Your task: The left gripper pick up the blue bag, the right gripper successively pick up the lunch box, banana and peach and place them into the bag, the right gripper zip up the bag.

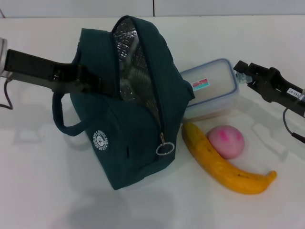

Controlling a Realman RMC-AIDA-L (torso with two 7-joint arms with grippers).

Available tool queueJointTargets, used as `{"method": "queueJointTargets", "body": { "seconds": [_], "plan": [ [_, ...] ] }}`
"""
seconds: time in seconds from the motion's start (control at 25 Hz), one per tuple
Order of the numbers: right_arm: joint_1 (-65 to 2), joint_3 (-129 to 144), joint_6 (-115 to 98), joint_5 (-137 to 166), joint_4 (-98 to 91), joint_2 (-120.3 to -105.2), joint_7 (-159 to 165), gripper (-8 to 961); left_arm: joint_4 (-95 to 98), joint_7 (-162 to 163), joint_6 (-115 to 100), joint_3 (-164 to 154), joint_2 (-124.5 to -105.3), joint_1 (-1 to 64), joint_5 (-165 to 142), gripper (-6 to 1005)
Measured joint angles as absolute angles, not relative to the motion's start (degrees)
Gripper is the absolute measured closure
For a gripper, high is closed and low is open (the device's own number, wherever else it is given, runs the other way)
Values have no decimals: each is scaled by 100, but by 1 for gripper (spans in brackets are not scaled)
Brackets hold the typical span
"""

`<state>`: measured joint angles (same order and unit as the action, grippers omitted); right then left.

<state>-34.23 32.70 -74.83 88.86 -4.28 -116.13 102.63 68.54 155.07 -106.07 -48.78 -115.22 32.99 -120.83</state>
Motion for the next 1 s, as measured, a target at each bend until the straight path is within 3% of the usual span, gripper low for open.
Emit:
{"method": "queueJointTargets", "body": {
  "seconds": [0.36, 1.0],
  "plan": [
    [-3427, 3269, -7620, 8783, -332, -11612, 10265, 853, 6791, 15440, -10601, -4876, -11514, 3313, -12085, 962],
    [-2767, 3269, -8475, 7887, -588, -11518, 10309, 853, 6834, 15526, -10634, -4691, -11490, 3242, -12015, 962]
  ]
}}
